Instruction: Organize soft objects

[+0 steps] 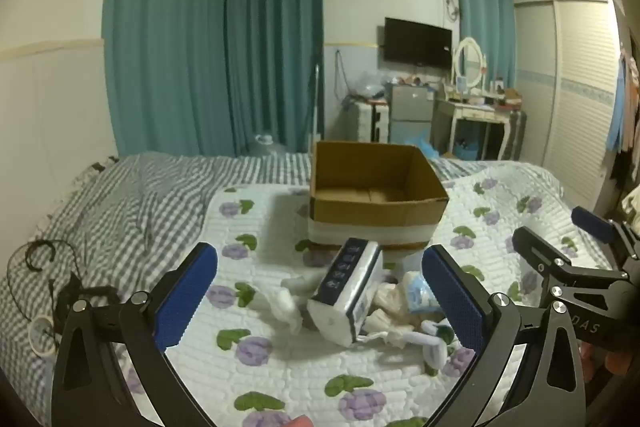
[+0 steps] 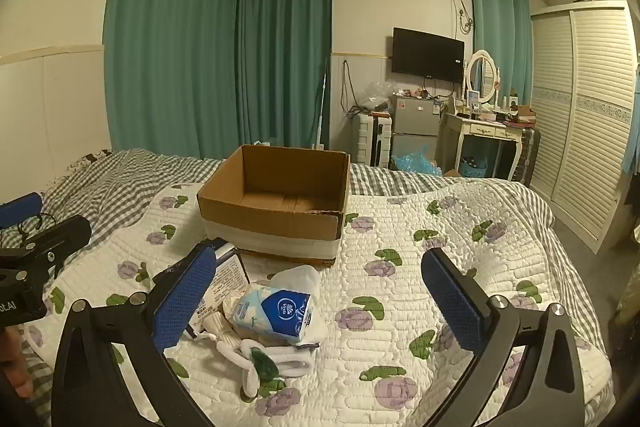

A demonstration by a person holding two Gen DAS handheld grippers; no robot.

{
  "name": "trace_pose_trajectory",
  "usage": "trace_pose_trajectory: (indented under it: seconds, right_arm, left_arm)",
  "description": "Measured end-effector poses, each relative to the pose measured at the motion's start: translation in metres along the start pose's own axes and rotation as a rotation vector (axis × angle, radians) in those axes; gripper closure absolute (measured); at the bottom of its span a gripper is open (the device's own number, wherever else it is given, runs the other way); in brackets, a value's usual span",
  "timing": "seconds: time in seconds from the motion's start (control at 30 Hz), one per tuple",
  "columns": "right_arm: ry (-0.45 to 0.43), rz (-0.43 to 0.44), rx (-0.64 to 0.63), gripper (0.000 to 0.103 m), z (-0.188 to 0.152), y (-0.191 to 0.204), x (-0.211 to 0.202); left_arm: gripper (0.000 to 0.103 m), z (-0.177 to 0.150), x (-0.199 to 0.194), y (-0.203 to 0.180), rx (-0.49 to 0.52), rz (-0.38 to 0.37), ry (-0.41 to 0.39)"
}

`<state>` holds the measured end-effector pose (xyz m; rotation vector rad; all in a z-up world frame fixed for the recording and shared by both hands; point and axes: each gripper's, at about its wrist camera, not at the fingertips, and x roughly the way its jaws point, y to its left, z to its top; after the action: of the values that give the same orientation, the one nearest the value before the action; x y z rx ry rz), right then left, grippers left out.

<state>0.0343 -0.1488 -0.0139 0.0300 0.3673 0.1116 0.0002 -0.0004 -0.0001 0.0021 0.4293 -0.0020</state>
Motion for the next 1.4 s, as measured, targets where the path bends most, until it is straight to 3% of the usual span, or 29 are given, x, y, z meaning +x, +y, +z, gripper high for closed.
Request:
trace_pose_trajectory:
  seconds: [1.4]
  right_arm:
    - [0.004,0.000,-0.002,0.000,-0.0012,0.0022,0.0008]
  left_arm:
    - [0.000,-0.0041,0.0007,0.0039,-0.016,0.005,0.008]
